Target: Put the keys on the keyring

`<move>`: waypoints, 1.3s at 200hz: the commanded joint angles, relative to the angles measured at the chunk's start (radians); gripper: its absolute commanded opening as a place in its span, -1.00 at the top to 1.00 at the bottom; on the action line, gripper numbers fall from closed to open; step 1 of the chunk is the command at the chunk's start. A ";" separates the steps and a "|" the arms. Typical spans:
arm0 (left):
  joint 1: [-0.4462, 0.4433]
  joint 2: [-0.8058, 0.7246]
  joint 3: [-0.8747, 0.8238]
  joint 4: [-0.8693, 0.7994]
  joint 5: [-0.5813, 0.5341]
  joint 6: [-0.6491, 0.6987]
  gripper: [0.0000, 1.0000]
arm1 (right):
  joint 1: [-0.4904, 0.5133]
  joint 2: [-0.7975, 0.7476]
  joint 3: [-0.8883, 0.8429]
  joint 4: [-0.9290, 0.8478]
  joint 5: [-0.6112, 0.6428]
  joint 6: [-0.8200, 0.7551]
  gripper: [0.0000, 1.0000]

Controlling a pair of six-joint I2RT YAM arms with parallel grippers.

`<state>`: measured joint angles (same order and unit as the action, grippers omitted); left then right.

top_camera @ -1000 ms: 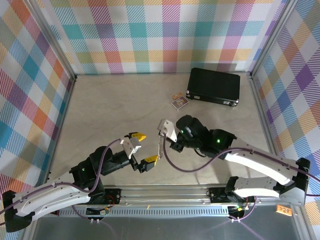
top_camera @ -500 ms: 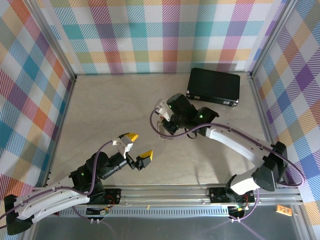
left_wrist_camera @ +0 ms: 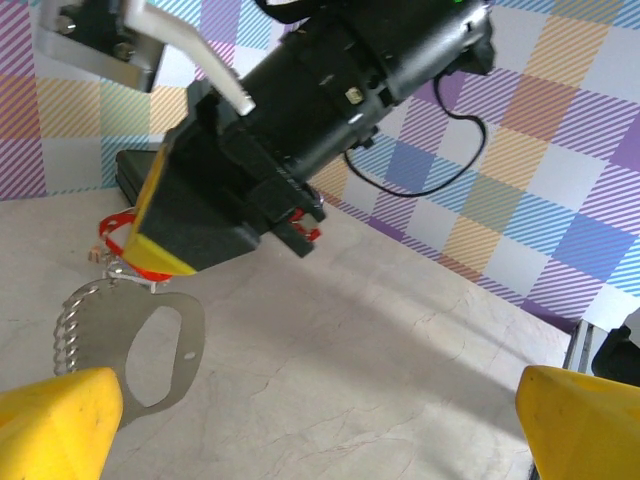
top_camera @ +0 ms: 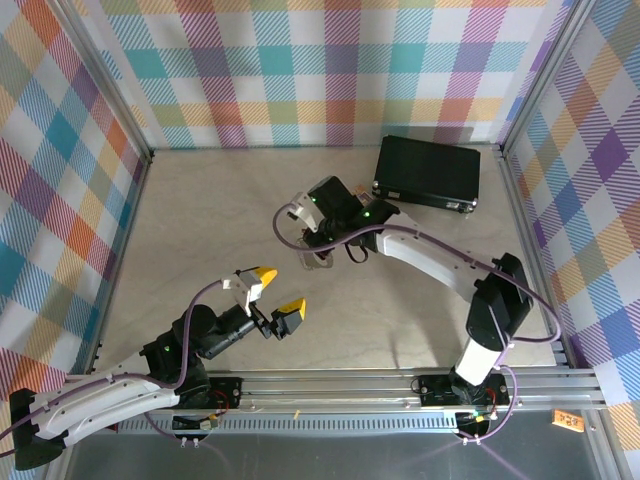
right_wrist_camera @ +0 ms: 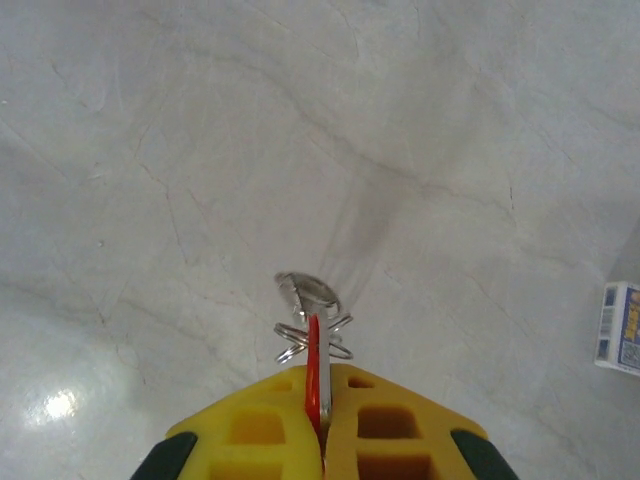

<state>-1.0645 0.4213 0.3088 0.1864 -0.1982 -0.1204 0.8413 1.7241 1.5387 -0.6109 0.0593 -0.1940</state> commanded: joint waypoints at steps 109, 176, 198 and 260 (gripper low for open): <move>0.002 -0.013 -0.043 0.051 -0.060 -0.001 -1.00 | -0.014 0.132 0.124 0.060 -0.047 0.050 1.00; 0.001 -0.026 -0.044 0.040 -0.077 0.007 -1.00 | -0.014 0.086 0.046 0.068 -0.049 0.065 1.00; 0.001 -0.028 -0.039 0.033 -0.073 0.011 -1.00 | -0.015 0.065 0.012 0.066 -0.046 0.070 1.00; 0.002 -0.031 -0.043 0.033 -0.087 0.018 -1.00 | -0.014 -0.038 -0.112 0.062 -0.046 0.121 1.00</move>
<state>-1.0645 0.4034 0.2733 0.1932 -0.2657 -0.1154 0.8303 1.7473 1.4651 -0.5545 0.0250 -0.1261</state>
